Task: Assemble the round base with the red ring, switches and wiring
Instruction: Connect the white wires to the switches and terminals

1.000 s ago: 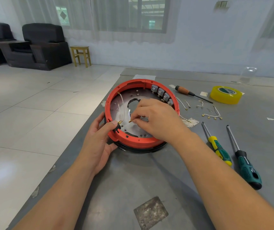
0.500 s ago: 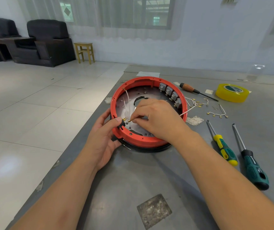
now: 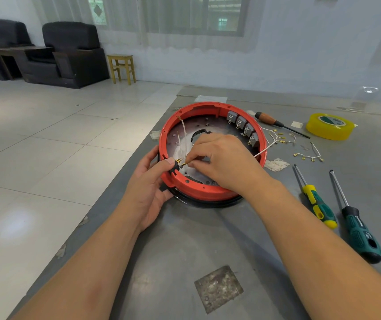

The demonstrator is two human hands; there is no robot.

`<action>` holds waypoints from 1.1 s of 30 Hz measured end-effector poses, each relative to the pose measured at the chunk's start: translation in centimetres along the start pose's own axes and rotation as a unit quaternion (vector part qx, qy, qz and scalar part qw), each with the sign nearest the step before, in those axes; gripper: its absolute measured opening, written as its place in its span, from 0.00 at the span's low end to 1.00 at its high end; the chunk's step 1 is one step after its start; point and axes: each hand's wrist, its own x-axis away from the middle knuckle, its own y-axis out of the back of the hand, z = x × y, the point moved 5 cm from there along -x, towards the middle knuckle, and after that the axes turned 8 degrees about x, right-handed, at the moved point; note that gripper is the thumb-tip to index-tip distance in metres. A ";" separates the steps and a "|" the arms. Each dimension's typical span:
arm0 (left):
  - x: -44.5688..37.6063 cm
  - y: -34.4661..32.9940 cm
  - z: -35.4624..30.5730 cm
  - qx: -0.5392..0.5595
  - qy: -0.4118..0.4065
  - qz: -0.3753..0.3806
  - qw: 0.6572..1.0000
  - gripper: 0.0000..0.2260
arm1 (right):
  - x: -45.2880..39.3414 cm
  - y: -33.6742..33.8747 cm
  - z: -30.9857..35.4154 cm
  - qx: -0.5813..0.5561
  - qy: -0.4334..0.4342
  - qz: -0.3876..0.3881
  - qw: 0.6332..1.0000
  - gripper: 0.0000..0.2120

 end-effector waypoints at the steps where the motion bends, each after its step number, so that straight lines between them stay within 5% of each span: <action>1: 0.0 0.0 0.0 -0.001 0.000 -0.002 1.000 0.25 | 0.0 0.0 0.0 0.000 0.000 0.001 1.000 0.05; 16: 0.3 -0.2 0.0 0.006 0.010 0.011 1.000 0.33 | -0.1 -0.3 0.2 0.050 -0.007 0.001 0.999 0.07; 33: 0.5 -0.1 0.1 0.003 0.007 0.011 1.000 0.30 | -0.3 -1.0 0.4 0.078 -0.016 -0.002 0.997 0.08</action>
